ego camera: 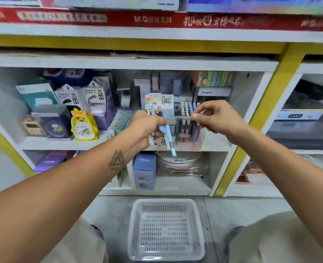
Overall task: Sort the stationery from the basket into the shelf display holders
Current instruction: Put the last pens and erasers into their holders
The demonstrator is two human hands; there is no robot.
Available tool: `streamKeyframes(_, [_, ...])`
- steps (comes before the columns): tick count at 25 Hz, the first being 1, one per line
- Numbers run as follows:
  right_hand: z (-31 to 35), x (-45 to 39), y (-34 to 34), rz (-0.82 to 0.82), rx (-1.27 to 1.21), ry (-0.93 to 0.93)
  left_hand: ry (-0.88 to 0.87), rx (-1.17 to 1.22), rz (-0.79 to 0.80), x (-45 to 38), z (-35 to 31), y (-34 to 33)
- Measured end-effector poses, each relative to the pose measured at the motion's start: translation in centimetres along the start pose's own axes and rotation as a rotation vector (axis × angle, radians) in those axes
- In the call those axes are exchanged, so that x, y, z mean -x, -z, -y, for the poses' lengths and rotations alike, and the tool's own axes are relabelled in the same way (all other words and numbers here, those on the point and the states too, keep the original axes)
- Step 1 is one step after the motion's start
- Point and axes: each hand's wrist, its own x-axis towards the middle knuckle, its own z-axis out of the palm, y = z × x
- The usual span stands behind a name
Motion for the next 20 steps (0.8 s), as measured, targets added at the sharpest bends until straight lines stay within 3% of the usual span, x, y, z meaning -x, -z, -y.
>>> streamKeyframes(2, [0.2,-1.1,2.1,-0.011,-0.026,-0.037,0.008,0.014,0.015,-0.9,-0.3,-0.6])
streamKeyframes(7, [-1.3,-2.4,5.1,0.171,-0.097,-0.043,0.024,0.094,0.057,-3.4,-0.4,-2.2])
streamKeyframes(13, [-3.3,-3.1,5.7,-0.010,-0.200,0.011,0.042,0.085,0.086,-4.9,-1.1,-3.5])
streamKeyframes(17, [-3.8,-3.6,5.7,-0.109,0.150,0.068,0.018,0.069,0.117,-5.3,-1.4,-4.7])
streamKeyframes(20, [-3.8,-3.5,5.2,-0.093,0.275,0.096,0.024,0.030,0.128,-5.2,-1.0,-5.3])
